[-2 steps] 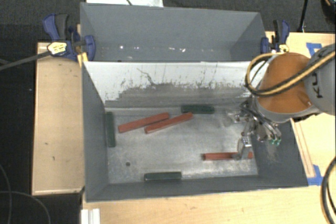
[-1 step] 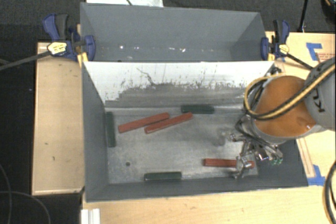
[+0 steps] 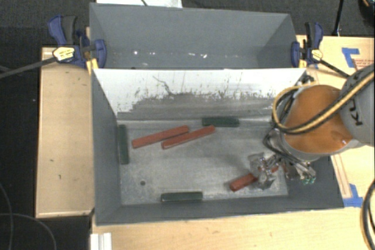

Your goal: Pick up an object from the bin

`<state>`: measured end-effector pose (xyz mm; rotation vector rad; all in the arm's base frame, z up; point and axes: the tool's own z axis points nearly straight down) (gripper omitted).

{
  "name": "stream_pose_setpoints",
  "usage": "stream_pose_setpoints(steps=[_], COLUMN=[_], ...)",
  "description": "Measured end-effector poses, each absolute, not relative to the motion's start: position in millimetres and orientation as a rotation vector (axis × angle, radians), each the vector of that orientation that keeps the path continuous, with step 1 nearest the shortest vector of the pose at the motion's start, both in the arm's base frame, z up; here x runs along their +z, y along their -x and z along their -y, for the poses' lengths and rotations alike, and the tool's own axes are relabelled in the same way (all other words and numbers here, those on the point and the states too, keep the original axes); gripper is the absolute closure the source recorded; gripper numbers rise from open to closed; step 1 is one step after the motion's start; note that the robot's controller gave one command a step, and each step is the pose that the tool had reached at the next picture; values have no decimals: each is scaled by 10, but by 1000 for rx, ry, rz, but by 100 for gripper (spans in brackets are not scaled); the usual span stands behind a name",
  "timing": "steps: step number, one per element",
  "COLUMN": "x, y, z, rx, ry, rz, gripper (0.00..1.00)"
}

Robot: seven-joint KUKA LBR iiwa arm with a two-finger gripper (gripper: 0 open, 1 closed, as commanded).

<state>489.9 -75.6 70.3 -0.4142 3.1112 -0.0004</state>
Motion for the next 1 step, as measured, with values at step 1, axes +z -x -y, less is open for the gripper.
stream_pose_setpoints(steps=[1], x=[2776], y=[-5055], z=[602], rx=[-4], ry=[440], rz=[-3099], gripper=[100])
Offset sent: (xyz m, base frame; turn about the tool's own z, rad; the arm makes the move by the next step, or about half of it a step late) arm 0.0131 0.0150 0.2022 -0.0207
